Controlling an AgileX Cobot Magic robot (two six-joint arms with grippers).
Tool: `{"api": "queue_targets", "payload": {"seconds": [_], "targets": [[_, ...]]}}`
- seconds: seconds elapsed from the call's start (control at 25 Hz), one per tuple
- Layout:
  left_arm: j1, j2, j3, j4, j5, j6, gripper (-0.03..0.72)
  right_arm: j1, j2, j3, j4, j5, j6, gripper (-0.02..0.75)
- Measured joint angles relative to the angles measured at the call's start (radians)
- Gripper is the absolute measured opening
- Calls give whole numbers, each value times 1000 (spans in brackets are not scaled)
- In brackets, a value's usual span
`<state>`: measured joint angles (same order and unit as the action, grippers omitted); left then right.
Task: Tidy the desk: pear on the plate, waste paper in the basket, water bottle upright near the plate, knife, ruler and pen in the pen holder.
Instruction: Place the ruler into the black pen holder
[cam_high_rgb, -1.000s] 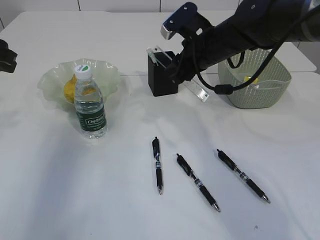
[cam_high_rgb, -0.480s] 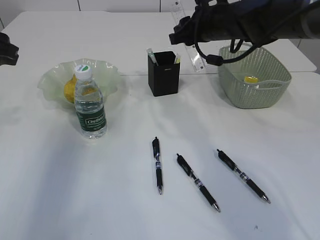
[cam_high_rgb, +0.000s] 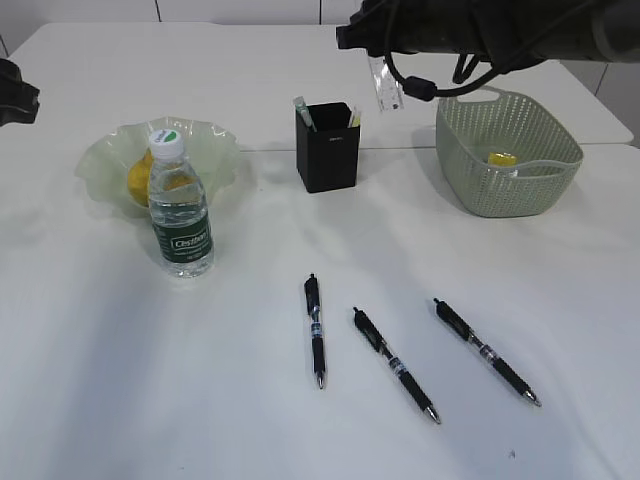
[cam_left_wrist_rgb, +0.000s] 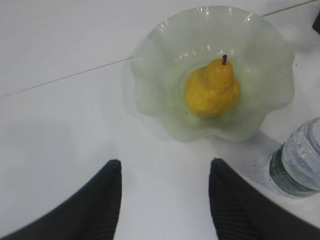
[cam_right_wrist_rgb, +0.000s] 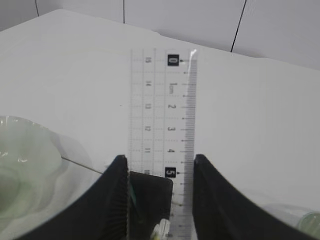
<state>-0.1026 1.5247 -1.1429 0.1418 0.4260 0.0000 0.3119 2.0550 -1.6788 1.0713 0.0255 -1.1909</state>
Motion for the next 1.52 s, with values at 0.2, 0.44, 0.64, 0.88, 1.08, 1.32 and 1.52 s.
{"api": "queue_targets", "payload": {"seconds": [0.2, 0.44, 0.64, 0.88, 1.08, 1.32, 1.52], "targets": [[0, 0, 0, 0, -9, 0, 395, 0, 47, -47, 54, -4, 0, 282], [0, 0, 0, 0, -12, 0, 395, 0, 80, -83, 62, -2, -2, 282], [0, 0, 0, 0, -17, 0, 395, 0, 111, -149, 62, 9, -31, 282], [0, 0, 0, 0, -18, 0, 395, 1, 146, -182, 84, 26, -37, 282], [0, 0, 0, 0, -19, 0, 395, 2, 179, -224, 87, 26, -50, 282], [0, 0, 0, 0, -20, 0, 395, 4, 233, -335, 123, 37, -53, 282], [0, 0, 0, 2, -20, 0, 395, 9, 266, -369, 158, 48, -53, 282]]}}
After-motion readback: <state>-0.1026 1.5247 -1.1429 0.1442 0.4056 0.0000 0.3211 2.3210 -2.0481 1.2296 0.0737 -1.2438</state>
